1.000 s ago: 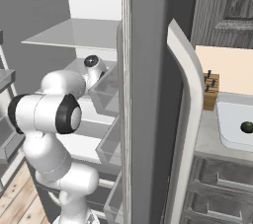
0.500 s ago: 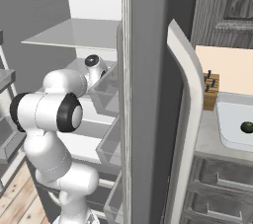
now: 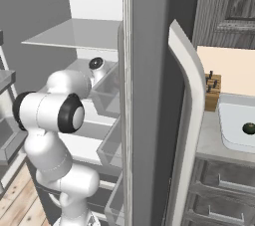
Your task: Place one squash and one chicken drumstick in each tupperware on the nearby counter, to pack two identical lunches.
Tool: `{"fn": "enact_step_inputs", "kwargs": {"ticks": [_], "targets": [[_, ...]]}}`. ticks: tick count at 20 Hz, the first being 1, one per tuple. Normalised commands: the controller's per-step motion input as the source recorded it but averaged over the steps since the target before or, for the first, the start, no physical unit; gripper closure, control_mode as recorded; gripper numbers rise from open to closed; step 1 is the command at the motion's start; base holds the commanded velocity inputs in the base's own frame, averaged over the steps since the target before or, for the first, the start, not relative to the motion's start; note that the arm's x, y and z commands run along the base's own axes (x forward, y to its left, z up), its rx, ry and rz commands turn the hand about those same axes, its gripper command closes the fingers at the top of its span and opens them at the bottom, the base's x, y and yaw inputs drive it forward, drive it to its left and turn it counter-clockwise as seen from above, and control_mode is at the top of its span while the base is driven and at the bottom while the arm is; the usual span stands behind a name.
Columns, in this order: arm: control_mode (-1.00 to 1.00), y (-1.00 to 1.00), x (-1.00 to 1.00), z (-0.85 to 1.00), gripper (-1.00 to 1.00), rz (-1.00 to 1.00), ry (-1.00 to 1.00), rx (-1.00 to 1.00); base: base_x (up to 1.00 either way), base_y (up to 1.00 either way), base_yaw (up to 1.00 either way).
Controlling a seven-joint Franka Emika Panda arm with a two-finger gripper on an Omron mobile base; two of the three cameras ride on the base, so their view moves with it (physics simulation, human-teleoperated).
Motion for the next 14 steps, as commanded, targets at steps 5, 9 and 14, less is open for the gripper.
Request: {"fn": "enact_step_inputs", "kwargs": {"ticks": [5, 9, 14], "targets": [[-1.0, -0.05, 0.05, -0.18, -1.0, -0.1, -0.01, 0.09, 0.0, 0.0, 0.0], [-1.0, 0.0, 0.23, -0.08, -1.0, -0.07, 0.0, 0.08, 0.0, 0.0, 0.0], [-1.0, 0.0, 0.32, -0.12, -1.0, -0.04, 0.0, 0.06, 0.0, 0.0, 0.0]]}}
